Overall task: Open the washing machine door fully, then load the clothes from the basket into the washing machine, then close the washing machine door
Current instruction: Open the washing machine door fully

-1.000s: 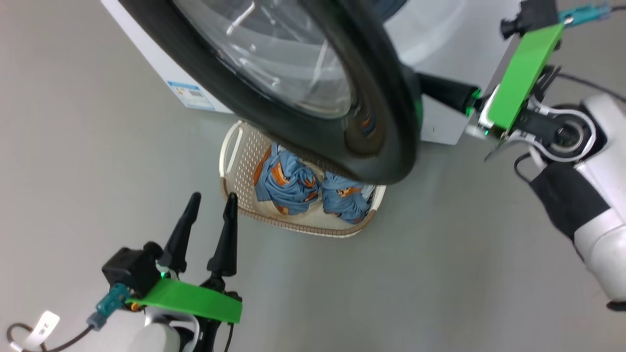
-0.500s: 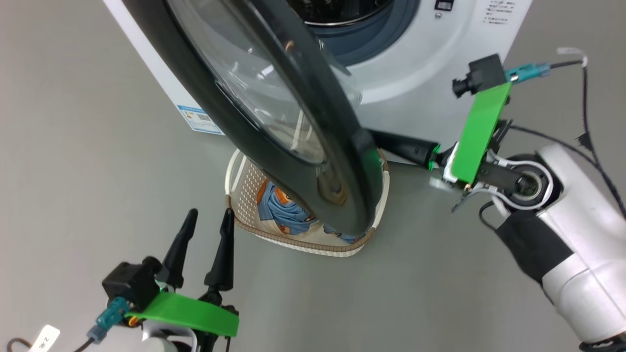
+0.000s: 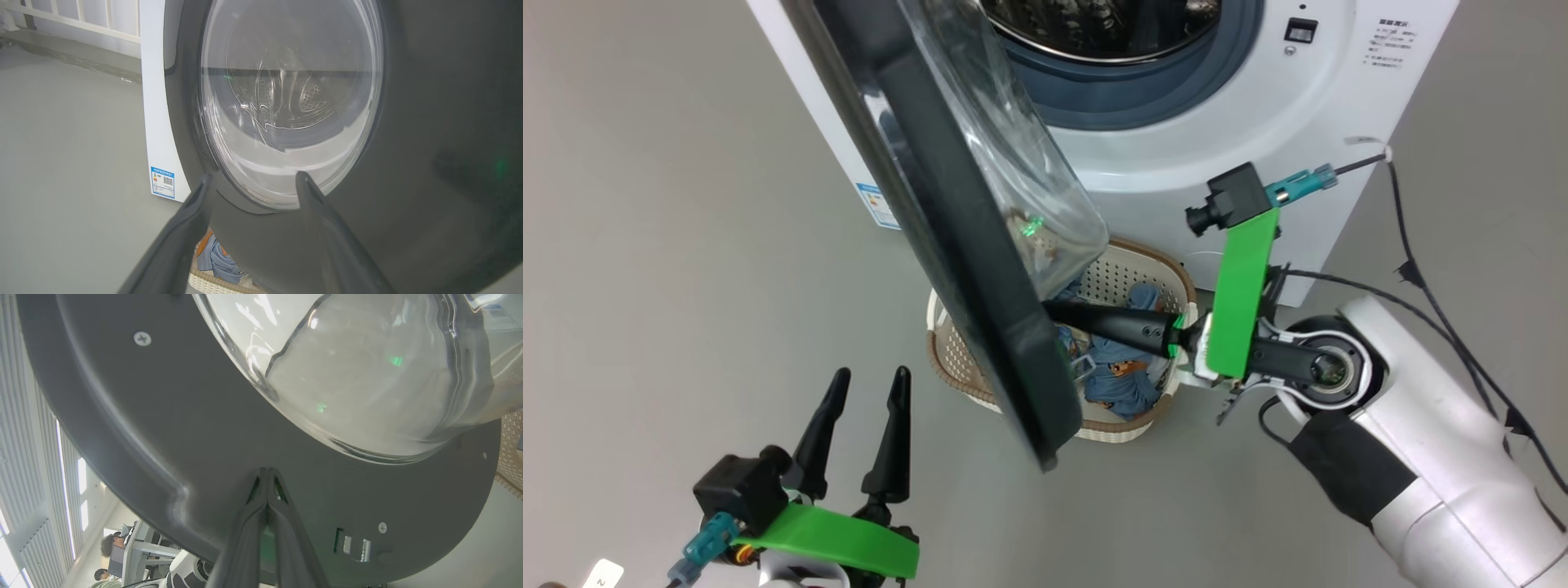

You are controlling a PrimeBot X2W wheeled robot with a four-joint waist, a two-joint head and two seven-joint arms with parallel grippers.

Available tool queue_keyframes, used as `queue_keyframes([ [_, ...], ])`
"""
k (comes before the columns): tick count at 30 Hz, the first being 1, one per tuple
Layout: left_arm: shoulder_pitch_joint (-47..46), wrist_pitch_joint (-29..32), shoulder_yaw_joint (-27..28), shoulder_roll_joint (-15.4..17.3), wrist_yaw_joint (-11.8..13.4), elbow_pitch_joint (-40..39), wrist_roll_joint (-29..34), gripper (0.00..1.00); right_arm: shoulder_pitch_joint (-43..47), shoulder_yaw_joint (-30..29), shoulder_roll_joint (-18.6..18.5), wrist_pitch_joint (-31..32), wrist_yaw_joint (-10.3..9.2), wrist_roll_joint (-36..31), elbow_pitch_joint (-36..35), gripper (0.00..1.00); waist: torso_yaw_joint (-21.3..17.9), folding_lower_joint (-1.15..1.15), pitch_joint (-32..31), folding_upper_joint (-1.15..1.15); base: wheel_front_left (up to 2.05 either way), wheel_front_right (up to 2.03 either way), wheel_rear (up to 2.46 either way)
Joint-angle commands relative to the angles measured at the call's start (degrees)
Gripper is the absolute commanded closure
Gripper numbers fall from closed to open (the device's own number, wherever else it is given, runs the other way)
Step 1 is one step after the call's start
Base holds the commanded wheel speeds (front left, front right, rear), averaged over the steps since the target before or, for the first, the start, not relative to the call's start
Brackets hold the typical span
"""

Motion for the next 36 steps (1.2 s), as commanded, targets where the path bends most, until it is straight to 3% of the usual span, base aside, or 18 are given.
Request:
queue_keyframes([
  [1, -0.1, -0.4, 2.0, 1.0, -0.1, -1.3, 0.3, 0.00, 1.3, 0.9, 2.0, 0.4, 0.09, -0.6, -2.2, 1.00, 0.3, 0.00, -0.2, 0.00, 0.00, 0.00, 0.00],
  [8, 0.0, -0.4, 2.4, 1.0, -0.1, -1.1, 0.5, 0.00, 2.0, 1.4, 2.8, -0.2, 0.09, -1.8, -2.1, 1.00, 0.4, 0.00, -0.8, 0.00, 0.00, 0.00, 0.00],
  [13, 0.3, -0.4, 2.1, 1.0, -0.1, -0.5, 1.0, 0.00, 3.2, 1.0, 1.7, -3.9, 0.09, -4.0, -2.3, 1.00, -1.2, 0.00, -2.0, 0.00, 0.00, 0.00, 0.00],
  [15, 0.3, -0.4, 2.0, 1.2, -0.1, -0.1, 1.2, 0.00, 4.0, 0.9, 1.1, -5.5, 0.09, -4.4, -2.4, 0.84, -2.0, 0.00, -2.5, 0.00, 0.00, 0.00, 0.00],
  [16, 0.4, -0.4, 2.0, 1.4, -0.1, 0.0, 1.1, 0.00, 4.4, 0.7, 0.8, -6.5, 0.09, -4.7, -2.4, 0.65, -2.4, 0.00, -2.8, 0.00, 0.00, 0.00, 0.00],
  [17, 0.5, -0.4, 1.9, 1.7, -0.1, 0.1, 1.1, 0.00, 4.9, 0.7, 0.5, -7.3, 0.09, -4.8, -2.4, 0.55, -2.9, 0.00, -3.1, 0.00, 0.00, 0.00, 0.00],
  [18, 0.6, -0.4, 1.9, 2.1, -0.1, 0.2, 1.1, 0.00, 5.4, 0.7, 0.1, -8.0, 0.09, -4.9, -2.5, 0.51, -3.4, 0.00, -3.4, 0.00, 0.00, 0.00, 0.00],
  [19, 0.7, -0.4, 2.0, 2.5, -0.1, 0.3, 1.0, 0.00, 5.8, 0.6, -0.3, -8.9, 0.09, -5.1, -2.6, 0.39, -3.9, 0.00, -3.6, 0.00, 0.00, 0.00, 0.00],
  [20, 0.8, -0.4, 2.0, 2.9, -0.1, 0.4, 0.9, 0.00, 6.3, 0.5, -0.7, -9.9, 0.09, -5.3, -2.6, 0.16, -4.3, 0.00, -3.9, 0.00, 0.00, 0.00, 0.00],
  [21, 0.9, -0.4, 2.0, 3.3, -0.1, 0.4, 0.8, 0.00, 6.8, 0.5, -1.1, -10.7, 0.09, -5.4, -2.7, 0.00, -4.8, 0.00, -4.1, 0.00, 0.00, 0.00, 0.00],
  [36, 4.4, -0.4, 4.5, 7.2, -0.1, -0.2, -0.1, 0.00, 15.2, 0.8, -6.5, -23.0, 0.09, -5.8, -3.1, 0.00, -11.6, 0.00, -8.0, 0.00, 0.00, 0.00, 0.00],
])
